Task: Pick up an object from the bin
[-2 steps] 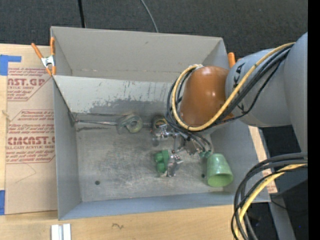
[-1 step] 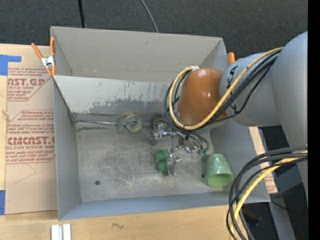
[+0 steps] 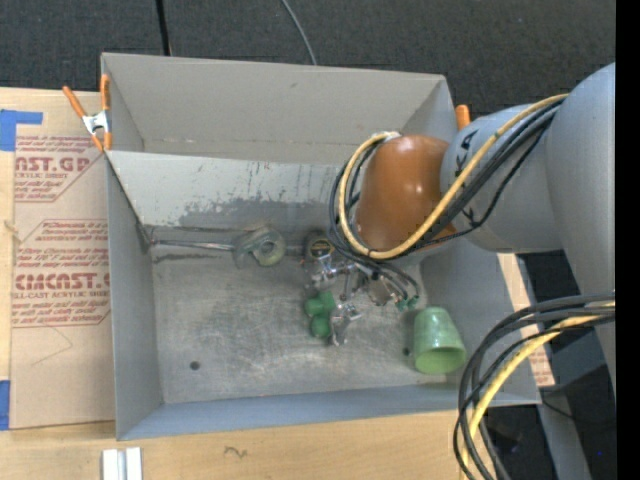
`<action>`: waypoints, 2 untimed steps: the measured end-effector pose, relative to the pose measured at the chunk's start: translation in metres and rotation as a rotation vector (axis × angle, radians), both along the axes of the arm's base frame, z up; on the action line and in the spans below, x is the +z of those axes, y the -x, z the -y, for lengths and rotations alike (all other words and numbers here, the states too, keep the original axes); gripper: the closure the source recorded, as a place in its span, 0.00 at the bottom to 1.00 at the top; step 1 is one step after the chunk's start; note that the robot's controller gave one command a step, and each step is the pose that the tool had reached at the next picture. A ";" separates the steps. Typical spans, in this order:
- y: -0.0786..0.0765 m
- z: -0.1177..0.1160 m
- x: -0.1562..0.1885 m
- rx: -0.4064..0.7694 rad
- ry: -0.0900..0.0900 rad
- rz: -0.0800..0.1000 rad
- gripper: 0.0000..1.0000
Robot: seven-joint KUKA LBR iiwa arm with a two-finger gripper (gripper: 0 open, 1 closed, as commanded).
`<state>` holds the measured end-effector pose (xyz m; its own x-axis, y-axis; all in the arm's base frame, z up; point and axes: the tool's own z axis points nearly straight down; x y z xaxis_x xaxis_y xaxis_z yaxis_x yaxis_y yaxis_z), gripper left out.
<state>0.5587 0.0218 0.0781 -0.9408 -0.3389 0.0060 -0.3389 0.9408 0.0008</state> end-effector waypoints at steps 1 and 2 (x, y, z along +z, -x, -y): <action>0.014 0.010 0.093 0.233 -0.002 0.012 1.00; 0.015 0.009 0.091 0.232 -0.004 0.008 1.00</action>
Offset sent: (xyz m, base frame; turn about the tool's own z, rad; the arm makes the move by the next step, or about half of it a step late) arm -0.0156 -0.0103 0.0911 -0.2329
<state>0.5434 0.0127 0.1688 -0.8375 -0.5464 -0.0026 -0.5464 0.8375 0.0007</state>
